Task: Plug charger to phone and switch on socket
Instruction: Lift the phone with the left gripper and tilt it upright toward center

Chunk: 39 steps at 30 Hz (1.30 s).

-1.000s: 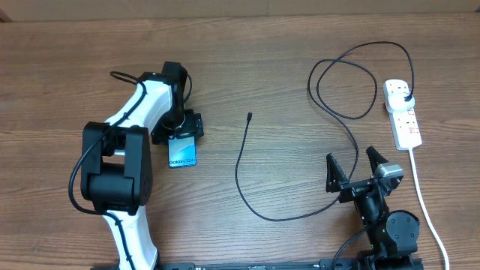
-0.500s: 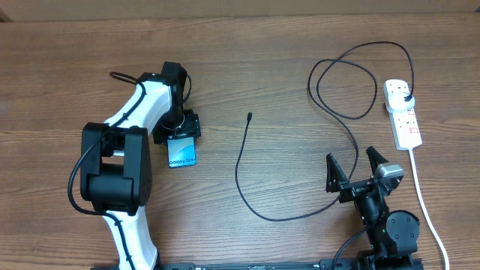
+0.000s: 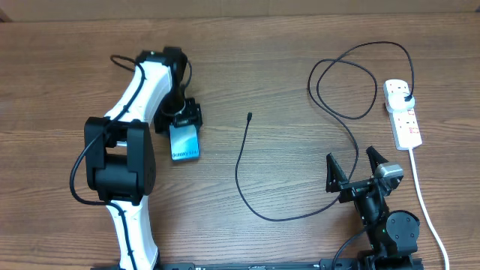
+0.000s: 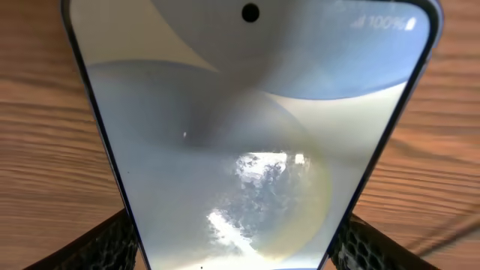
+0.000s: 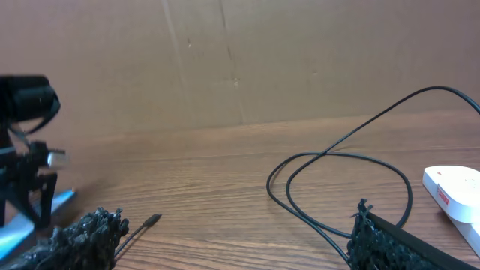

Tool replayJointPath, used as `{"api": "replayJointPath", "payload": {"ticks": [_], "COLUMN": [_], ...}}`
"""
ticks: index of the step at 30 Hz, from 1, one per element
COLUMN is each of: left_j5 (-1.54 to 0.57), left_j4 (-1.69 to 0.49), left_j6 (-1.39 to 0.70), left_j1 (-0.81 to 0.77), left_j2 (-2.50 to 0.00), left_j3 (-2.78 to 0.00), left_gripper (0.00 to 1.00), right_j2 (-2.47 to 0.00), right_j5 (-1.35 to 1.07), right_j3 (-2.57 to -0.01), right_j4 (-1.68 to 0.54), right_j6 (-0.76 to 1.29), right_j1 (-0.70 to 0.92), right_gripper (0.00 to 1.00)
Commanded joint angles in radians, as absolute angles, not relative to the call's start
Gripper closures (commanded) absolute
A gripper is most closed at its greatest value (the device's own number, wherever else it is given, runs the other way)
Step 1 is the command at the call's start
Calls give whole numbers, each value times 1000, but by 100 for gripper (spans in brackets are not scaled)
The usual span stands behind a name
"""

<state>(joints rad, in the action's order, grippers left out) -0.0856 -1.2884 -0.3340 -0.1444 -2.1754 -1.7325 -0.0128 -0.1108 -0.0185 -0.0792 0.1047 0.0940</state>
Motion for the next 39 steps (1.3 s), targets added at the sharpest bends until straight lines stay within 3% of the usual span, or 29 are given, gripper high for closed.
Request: {"api": "replayJointPath", "payload": {"ticks": [1,12,21,33,36,39], "left_j5": [-111,-522,-886,-919,-953,-963], "left_j4": [-1322,-1334,-1365,-1398,-1440,-1443], "left_j6": [-339,-346,-402,-408,-376,-376], "left_j1": [-149,-142,-144,-144,-144,-144], "left_j2": [-2171,-2171,-2171,-2171,-2171,-2171], "left_j3": [-1805,-1826,-1826,-1826,-1826,-1826], "left_gripper": [28,34,33,30,22,23], "right_j2": [-3,-3,-3,-3,-3,-3], "right_j5": [-98,-97,-98,-98,-98,-98], "right_j3": [-8,-8,-8,-8,-8,-8], "right_j4": [-75,-75,-75,-75,-75,-75], "right_j6": [103,103,103,103,103,103], "right_j1": [102,102,102,102,102,102], "right_gripper": [0,0,0,0,0,0]}}
